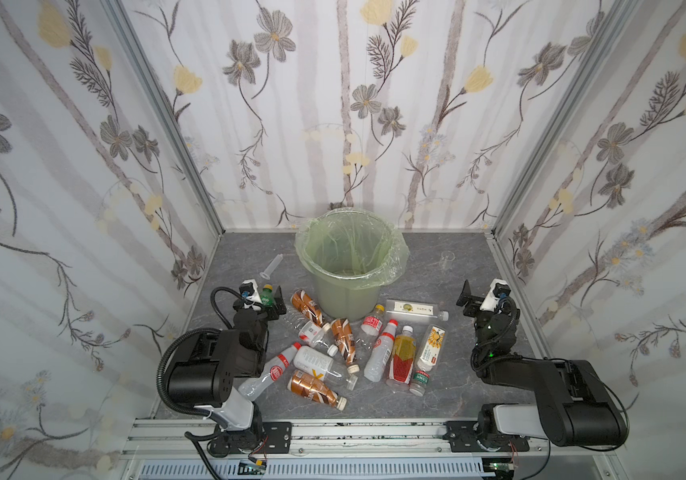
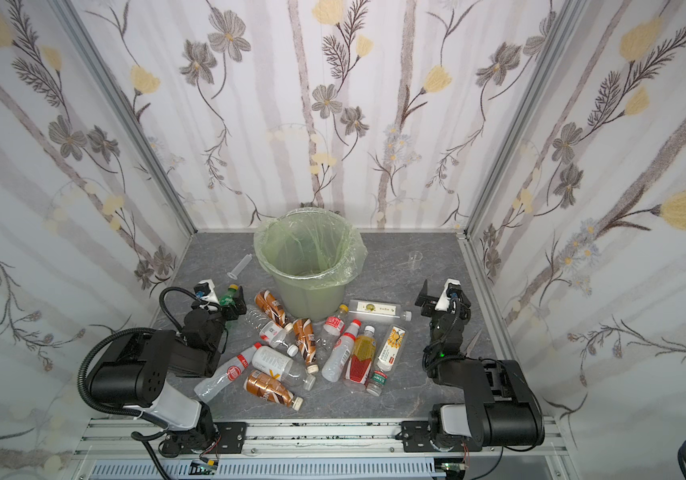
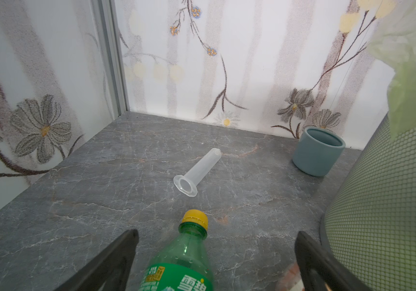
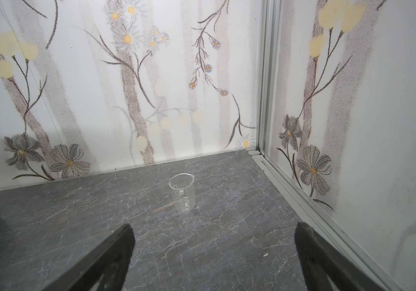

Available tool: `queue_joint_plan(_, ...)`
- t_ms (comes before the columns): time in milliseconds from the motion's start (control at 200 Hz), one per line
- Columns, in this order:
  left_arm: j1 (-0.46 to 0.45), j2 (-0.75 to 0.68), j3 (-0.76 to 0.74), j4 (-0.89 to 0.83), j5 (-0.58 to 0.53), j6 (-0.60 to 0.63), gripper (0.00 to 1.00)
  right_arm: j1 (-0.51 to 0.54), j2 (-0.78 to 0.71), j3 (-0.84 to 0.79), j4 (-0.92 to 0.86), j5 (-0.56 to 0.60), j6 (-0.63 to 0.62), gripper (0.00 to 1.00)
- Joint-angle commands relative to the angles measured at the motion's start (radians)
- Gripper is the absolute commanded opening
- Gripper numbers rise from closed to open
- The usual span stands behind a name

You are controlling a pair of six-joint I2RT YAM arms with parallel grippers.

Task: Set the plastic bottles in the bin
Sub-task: 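Raise both arms from rest and move them toward the bottle cluster, then lower the right gripper onto the clear peacock-label bottle and grasp it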

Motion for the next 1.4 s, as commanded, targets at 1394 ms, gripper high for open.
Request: queue_joint_plan(1394,-0.235,-0.523,0.664,-1.442,-0.169,-0.088,1.0,0.466,-0.308,0.449,-1.733,0.047,0.738,0.96)
